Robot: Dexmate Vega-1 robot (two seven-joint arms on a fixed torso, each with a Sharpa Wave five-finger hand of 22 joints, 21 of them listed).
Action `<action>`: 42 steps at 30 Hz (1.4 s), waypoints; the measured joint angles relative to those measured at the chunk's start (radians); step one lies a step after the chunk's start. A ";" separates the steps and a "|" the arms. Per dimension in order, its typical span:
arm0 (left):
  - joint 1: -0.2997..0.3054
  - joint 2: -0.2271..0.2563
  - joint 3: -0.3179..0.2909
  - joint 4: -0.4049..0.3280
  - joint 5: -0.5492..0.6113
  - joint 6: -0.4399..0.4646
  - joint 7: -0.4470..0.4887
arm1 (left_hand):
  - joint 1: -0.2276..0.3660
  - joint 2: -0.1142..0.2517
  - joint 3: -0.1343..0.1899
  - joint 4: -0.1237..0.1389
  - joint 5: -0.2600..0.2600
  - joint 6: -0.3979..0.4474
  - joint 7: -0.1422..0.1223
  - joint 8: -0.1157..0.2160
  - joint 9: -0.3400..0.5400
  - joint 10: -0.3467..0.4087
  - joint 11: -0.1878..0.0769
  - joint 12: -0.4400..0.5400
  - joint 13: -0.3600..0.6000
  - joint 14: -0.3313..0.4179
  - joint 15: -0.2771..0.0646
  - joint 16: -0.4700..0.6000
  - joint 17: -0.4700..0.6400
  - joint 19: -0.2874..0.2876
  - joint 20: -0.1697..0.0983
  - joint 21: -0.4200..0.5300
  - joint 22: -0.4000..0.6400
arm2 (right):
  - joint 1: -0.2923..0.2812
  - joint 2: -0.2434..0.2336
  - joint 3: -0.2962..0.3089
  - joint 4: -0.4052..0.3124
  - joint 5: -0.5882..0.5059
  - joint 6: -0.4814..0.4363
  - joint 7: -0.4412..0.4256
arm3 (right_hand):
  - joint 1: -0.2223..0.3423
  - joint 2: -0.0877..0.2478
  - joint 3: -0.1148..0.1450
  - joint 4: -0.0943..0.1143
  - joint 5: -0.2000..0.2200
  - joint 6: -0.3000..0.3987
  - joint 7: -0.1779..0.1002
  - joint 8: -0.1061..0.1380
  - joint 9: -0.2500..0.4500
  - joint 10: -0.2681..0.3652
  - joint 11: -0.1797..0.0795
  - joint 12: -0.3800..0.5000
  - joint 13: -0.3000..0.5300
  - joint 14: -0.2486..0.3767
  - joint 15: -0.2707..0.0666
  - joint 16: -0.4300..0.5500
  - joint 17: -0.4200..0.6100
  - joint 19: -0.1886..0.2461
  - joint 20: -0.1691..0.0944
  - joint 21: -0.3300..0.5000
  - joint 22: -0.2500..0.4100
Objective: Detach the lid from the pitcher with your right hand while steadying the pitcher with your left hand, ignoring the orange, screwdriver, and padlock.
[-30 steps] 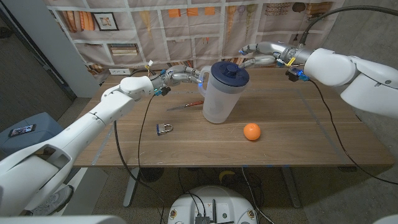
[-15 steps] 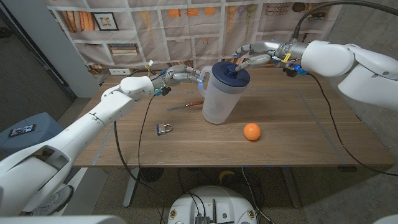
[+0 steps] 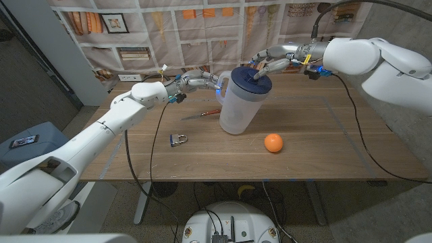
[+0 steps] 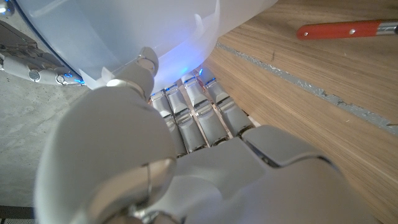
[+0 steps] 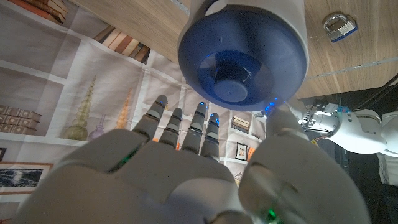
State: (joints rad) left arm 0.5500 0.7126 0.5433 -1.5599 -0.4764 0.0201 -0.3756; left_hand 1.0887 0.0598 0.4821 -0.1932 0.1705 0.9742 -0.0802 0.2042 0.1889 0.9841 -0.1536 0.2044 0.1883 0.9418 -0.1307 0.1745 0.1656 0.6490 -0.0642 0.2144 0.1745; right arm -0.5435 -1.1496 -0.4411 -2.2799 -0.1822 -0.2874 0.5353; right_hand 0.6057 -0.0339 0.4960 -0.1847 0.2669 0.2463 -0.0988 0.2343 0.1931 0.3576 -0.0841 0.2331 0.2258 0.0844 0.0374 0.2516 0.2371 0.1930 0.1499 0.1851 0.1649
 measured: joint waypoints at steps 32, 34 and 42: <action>-0.019 -0.010 0.009 0.025 0.004 -0.001 -0.016 | 0.000 0.000 0.004 -0.004 -0.002 0.000 0.000 0.000 -0.001 0.000 0.000 -0.001 0.001 0.014 0.001 0.000 0.000 0.003 0.003 0.000 0.005 | 0.093 0.064 -0.068 0.061 -0.078 0.005 0.133 | 0.061 -0.026 0.007 0.007 0.003 0.070 -0.037 0.029 0.005 0.086 -0.036 0.015 0.004 0.058 -0.040 0.027 0.003 0.026 -0.004 0.002 0.000; -0.019 -0.011 0.009 0.026 0.004 -0.001 -0.016 | 0.000 0.000 0.004 -0.004 -0.004 0.000 0.000 0.000 -0.001 0.002 0.002 -0.002 0.001 0.014 0.000 0.001 0.000 0.003 0.003 0.000 0.005 | 0.093 0.064 -0.068 0.060 -0.086 0.004 0.134 | 0.068 -0.019 0.007 0.007 -0.001 0.072 -0.035 0.029 0.005 0.089 -0.039 0.018 0.009 0.066 -0.047 0.032 0.003 0.037 -0.006 0.004 0.000; -0.019 -0.011 0.009 0.026 0.004 -0.001 -0.016 | 0.000 0.000 0.004 -0.004 0.000 0.004 0.004 0.000 -0.001 0.006 0.005 -0.005 0.000 0.014 0.000 0.004 -0.001 0.003 0.003 0.000 0.005 | 0.082 0.064 -0.066 0.052 -0.105 0.001 0.126 | 0.082 -0.034 0.007 0.007 -0.017 0.099 -0.044 0.040 0.005 0.125 -0.053 0.022 0.009 0.088 -0.070 0.045 0.002 0.054 -0.018 0.004 0.000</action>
State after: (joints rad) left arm 0.5310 0.7014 0.5527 -1.5336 -0.4721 0.0189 -0.3916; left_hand 1.0887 0.0598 0.4864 -0.1974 0.1709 0.9779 -0.0767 0.2040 0.1881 0.9898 -0.1482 0.1997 0.1887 0.9560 -0.1303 0.1782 0.1648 0.6524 -0.0608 0.2144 0.1792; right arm -0.4616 -1.0855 -0.5072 -2.2275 -0.2867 -0.2860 0.6611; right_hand 0.6874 -0.0679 0.5027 -0.1779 0.2495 0.3449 -0.1431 0.2747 0.1978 0.4827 -0.1375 0.2555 0.2350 0.1726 -0.0327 0.2968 0.2396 0.2468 0.1319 0.1891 0.1650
